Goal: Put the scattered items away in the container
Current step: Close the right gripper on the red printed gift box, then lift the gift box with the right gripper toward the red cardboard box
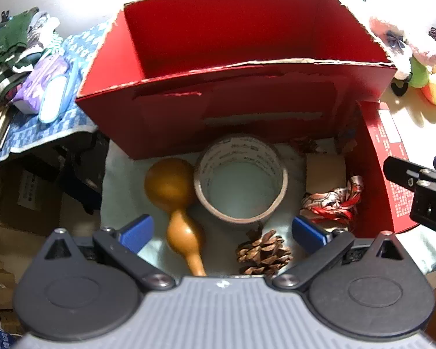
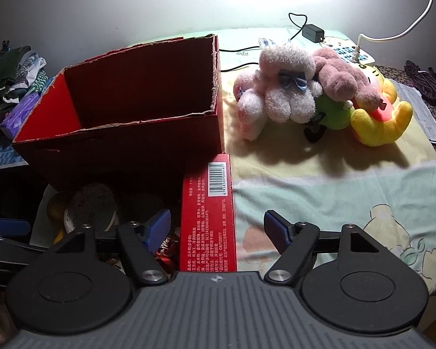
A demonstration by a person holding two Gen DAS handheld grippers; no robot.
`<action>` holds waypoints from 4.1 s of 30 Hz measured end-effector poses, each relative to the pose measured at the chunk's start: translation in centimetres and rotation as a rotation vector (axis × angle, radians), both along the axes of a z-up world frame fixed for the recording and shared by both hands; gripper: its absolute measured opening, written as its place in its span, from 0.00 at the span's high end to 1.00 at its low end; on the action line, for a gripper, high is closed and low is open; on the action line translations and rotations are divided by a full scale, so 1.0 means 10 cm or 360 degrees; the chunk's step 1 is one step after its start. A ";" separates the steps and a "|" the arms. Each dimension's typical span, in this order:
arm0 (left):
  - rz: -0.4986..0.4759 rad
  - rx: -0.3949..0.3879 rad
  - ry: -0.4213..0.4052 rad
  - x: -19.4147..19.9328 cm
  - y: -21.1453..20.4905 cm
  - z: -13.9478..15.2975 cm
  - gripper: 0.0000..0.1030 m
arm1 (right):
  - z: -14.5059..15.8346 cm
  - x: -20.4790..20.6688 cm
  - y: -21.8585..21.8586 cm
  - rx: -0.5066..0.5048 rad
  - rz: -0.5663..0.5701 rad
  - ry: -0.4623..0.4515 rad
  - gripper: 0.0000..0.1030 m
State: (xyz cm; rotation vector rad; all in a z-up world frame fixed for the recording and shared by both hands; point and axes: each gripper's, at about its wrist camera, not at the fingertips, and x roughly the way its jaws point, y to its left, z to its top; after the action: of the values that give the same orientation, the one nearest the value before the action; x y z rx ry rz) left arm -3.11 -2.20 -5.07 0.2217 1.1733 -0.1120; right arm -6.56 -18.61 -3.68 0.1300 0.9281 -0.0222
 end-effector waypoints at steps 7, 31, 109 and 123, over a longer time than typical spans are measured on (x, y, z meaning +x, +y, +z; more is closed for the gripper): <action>-0.0091 -0.0151 0.0017 0.06 -0.05 0.05 0.04 | -0.01 0.06 -0.18 0.0133 -0.0061 -0.0005 0.33; -0.0698 -0.0641 0.0224 0.17 -0.82 0.03 0.35 | -0.38 0.41 -0.72 0.0792 0.0010 0.0232 0.50; -0.0568 -0.0688 -0.0054 1.66 -0.76 0.47 0.39 | 0.47 1.70 -0.21 0.0499 0.0510 -0.0009 0.56; -0.0701 -0.0715 0.0261 1.99 -0.86 -0.12 0.39 | 0.05 1.86 -0.14 0.0362 0.0376 0.0110 0.66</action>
State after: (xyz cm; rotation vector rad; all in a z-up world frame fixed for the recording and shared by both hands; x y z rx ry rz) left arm 16.76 -10.77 -6.25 0.0695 1.2139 -0.7844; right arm 12.02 -19.97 -3.18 0.2309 1.0085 0.2998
